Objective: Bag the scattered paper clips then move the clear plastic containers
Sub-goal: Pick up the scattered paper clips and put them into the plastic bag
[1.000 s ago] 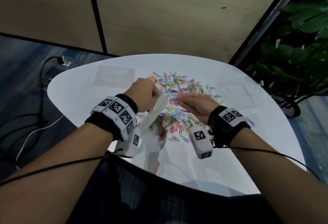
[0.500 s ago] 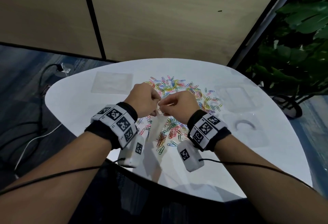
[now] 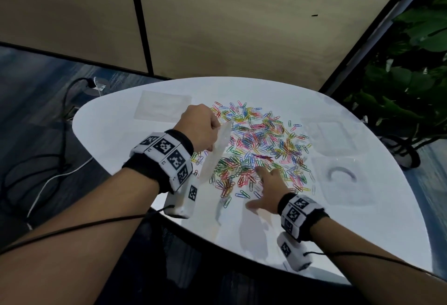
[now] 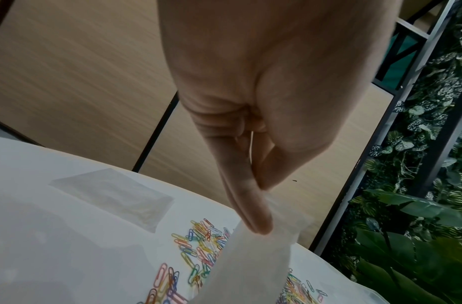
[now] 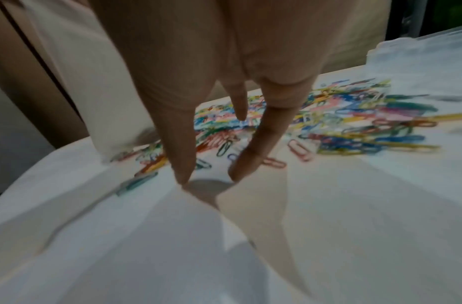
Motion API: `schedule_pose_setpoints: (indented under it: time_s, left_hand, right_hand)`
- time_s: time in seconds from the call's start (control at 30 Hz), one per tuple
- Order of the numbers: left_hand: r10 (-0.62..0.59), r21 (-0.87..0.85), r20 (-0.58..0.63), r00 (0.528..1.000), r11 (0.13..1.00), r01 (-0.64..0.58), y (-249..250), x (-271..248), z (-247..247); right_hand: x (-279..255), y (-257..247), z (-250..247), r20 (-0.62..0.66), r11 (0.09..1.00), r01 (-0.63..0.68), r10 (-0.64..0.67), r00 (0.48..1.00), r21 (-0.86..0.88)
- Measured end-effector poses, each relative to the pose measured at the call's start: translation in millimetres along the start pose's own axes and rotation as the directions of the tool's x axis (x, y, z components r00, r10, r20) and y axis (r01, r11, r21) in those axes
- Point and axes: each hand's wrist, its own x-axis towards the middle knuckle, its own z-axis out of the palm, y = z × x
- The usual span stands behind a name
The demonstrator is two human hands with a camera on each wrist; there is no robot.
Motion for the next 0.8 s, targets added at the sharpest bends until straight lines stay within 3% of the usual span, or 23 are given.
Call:
schedule_pose_setpoints:
  time_s: [0.07,0.17,0.33,0.4,0.5,0.57,0.63,0.7,0.73,0.8]
  left_hand:
    - [0.005,0.023,0.001,1.0,1.0,-0.005,-0.9,0.2,-0.6]
    - [0.0,0.027,-0.005,1.0,1.0,0.0,-3.2,1.0,-2.3]
    - [-0.004,0.056,-0.018,1.0,0.998,0.005,-9.8,2.4,-6.1]
    - [0.0,0.062,-0.024,1.0,0.998,0.001,-10.5,3.1,-6.8]
    - [0.005,0.064,-0.023,1.0,0.998,-0.004,-8.5,1.7,-6.6]
    - [0.009,0.065,-0.017,1.0,0.998,-0.007,-7.3,0.0,-6.1]
    - [0.011,0.077,-0.015,1.0,0.997,-0.01,-5.6,-1.1,-5.3]
    - [0.014,0.092,-0.011,1.0,0.996,-0.013,-3.5,-0.3,-4.2]
    - [0.014,0.099,-0.005,1.0,0.995,-0.013,-2.2,0.4,-3.4]
    - [0.021,0.11,0.006,1.0,0.994,-0.021,0.4,1.6,-1.1]
  right_hand:
    - [5.0,-4.8,10.3,-0.092,0.998,0.054,-0.052,0.994,0.018]
    - [17.8,-12.3,14.1,-0.19,0.986,0.132,-0.149,0.97,-0.103]
    - [38.7,-22.0,9.9,-0.172,0.87,0.212,-0.315,0.933,-0.446]
    - [43.1,-23.4,9.0,-0.169,0.841,0.262,-0.379,0.91,-0.474]
    - [45.4,-21.1,2.8,-0.174,0.856,0.253,-0.363,0.916,-0.451]
    - [45.1,-15.2,-9.1,-0.207,0.928,0.204,-0.276,0.939,-0.312]
    - [43.9,-5.7,-26.7,-0.257,0.992,0.108,-0.122,0.959,-0.068]
    - [42.5,2.2,-44.9,-0.241,0.975,0.013,0.042,0.969,0.223]
    - [40.6,3.3,-53.5,-0.199,0.916,-0.017,0.105,0.974,0.401]
    - [32.8,-5.3,-70.9,-0.101,0.634,-0.012,0.142,0.985,0.773]
